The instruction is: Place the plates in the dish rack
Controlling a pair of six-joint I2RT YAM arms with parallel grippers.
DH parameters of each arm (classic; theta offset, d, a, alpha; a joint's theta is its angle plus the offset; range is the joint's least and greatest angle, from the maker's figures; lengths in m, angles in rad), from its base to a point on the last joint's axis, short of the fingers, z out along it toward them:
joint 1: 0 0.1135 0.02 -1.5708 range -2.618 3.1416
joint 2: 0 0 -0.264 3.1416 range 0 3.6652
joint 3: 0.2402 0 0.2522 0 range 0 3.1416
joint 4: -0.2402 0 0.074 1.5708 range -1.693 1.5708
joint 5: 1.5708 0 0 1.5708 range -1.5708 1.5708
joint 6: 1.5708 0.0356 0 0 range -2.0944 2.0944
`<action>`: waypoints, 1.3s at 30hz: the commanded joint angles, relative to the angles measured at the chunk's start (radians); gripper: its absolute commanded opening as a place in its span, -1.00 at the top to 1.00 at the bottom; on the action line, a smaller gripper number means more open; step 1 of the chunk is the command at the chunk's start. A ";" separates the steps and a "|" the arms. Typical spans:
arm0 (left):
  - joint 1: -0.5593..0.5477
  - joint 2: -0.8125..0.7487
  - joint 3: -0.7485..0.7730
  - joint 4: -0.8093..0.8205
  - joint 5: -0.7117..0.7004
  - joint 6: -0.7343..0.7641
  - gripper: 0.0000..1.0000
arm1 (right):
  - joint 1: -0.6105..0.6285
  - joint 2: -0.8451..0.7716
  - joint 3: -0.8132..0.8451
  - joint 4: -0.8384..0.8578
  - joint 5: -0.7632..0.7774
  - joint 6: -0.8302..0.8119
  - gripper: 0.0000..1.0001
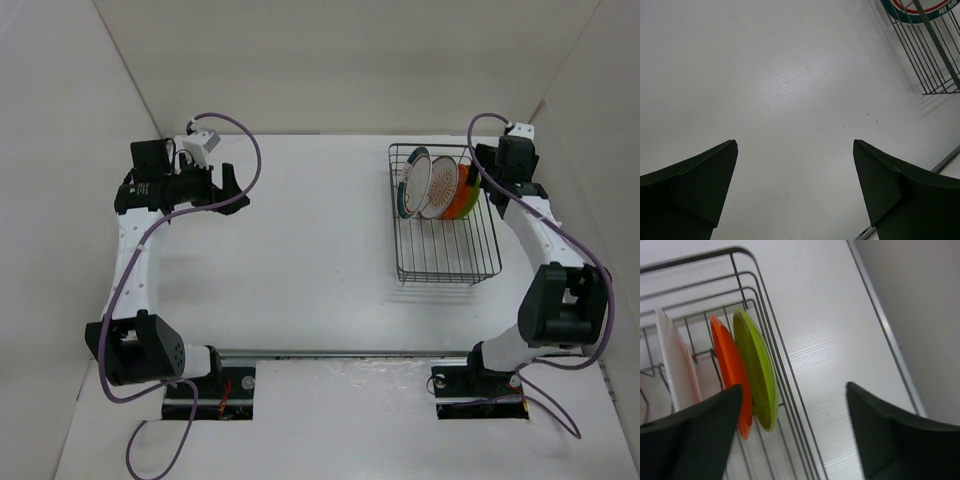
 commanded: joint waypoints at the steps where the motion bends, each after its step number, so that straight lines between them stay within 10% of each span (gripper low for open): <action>1: 0.002 -0.060 -0.014 0.052 -0.069 -0.025 -1.00 | -0.001 -0.154 0.075 -0.020 0.051 0.029 -0.98; 9: 0.002 -0.105 0.068 0.105 -0.428 -0.170 -1.00 | 0.022 -0.476 0.075 -0.123 -0.213 0.132 -0.98; 17: 0.002 -0.167 0.277 0.027 -0.667 -0.201 -1.00 | 0.162 -0.743 0.102 -0.312 -0.110 0.098 -0.98; 39: 0.002 -0.430 0.331 -0.132 -0.599 -0.240 -1.00 | 0.162 -0.926 0.262 -0.574 -0.047 0.069 -0.98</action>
